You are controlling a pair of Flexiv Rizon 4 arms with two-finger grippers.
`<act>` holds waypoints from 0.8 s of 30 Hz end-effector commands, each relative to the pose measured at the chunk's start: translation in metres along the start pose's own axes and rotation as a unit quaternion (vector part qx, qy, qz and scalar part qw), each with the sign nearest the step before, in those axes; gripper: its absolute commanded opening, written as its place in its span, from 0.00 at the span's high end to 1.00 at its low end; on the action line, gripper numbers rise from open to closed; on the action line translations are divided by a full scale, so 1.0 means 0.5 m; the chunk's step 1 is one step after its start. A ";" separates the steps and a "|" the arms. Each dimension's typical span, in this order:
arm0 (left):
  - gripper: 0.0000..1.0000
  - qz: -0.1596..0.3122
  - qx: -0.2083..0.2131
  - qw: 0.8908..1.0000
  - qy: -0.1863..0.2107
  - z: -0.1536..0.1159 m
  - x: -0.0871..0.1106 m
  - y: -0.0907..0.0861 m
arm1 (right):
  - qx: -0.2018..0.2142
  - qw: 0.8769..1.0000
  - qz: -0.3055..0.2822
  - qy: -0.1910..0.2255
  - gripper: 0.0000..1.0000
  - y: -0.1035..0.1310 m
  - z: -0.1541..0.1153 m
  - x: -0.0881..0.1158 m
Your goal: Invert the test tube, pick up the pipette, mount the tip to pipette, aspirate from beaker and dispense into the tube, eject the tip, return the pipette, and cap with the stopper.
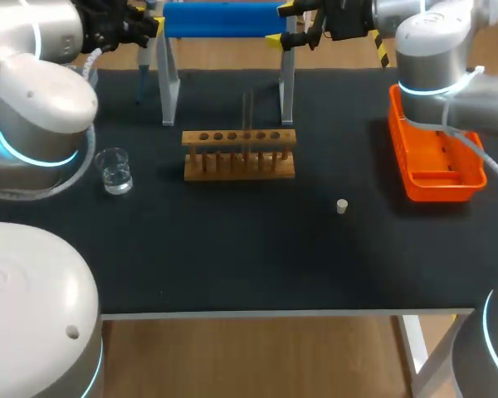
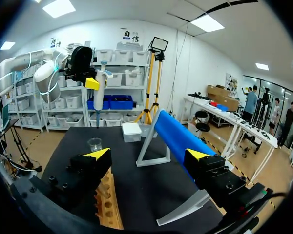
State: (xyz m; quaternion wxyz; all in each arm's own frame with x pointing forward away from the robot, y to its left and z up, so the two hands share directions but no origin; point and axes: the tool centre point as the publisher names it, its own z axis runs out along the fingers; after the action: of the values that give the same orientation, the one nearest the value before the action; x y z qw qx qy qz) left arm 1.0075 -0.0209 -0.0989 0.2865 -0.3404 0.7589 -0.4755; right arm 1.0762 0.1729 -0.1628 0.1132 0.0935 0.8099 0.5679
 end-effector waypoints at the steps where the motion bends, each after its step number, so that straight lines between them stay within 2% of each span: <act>1: 1.00 -0.015 -0.016 0.999 -0.029 0.066 -0.008 -0.012 | 0.002 1.000 0.000 0.002 0.00 0.001 -0.003 -0.001; 10: 1.00 -0.036 -0.023 0.998 -0.047 0.106 -0.044 -0.013 | 0.002 1.000 0.000 0.002 0.00 0.001 -0.003 -0.001; 24: 1.00 -0.087 -0.030 0.993 -0.075 0.155 -0.064 -0.006 | 0.002 1.000 0.000 0.002 0.00 0.001 -0.003 -0.001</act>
State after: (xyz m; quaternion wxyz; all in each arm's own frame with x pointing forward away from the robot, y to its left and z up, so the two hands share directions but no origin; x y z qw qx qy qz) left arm 1.0810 -0.0309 -0.1201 0.2864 -0.4430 0.7181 -0.4540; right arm 1.0761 0.1729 -0.1627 0.1131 0.0935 0.8099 0.5678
